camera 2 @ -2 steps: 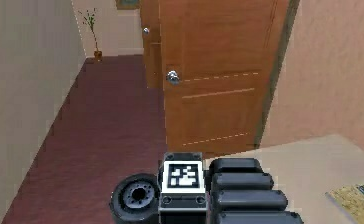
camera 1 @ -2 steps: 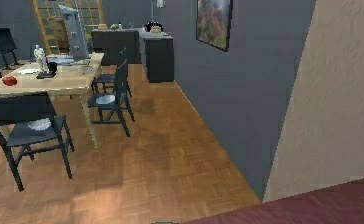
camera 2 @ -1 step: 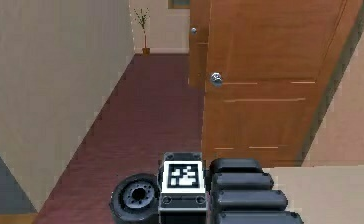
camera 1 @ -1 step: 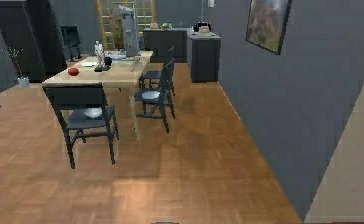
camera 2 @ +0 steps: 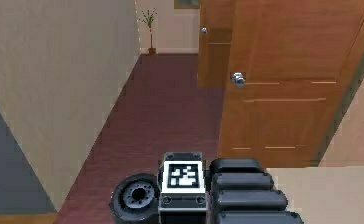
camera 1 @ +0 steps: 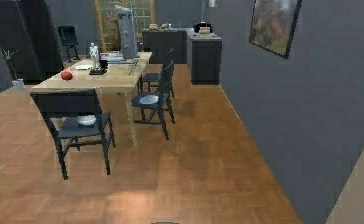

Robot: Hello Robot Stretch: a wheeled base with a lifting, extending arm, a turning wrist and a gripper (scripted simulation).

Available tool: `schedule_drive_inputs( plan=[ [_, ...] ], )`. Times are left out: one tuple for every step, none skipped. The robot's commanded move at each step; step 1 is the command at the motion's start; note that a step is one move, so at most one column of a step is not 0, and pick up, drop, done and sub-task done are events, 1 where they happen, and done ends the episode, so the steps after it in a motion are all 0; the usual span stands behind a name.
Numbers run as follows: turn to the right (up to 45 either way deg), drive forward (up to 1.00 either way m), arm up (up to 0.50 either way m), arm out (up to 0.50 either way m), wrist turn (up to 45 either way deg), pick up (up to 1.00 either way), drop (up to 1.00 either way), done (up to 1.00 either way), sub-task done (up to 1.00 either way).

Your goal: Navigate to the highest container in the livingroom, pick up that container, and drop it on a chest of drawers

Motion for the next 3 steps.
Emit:
schedule_drive_inputs(
  plan=[
    [45.0, 0.00, 0.00, 0.00, 0.0, 0.00, 0.00, 0.00, 0.00],
    [36.0, 0.00, 0.00, 0.00, 0.0, 0.00, 0.00, 0.00, 0.00],
    [0.0, 1.00, 0.00, 0.00, 0.0, 0.00, 0.00, 0.00, 0.00]
  ],
)
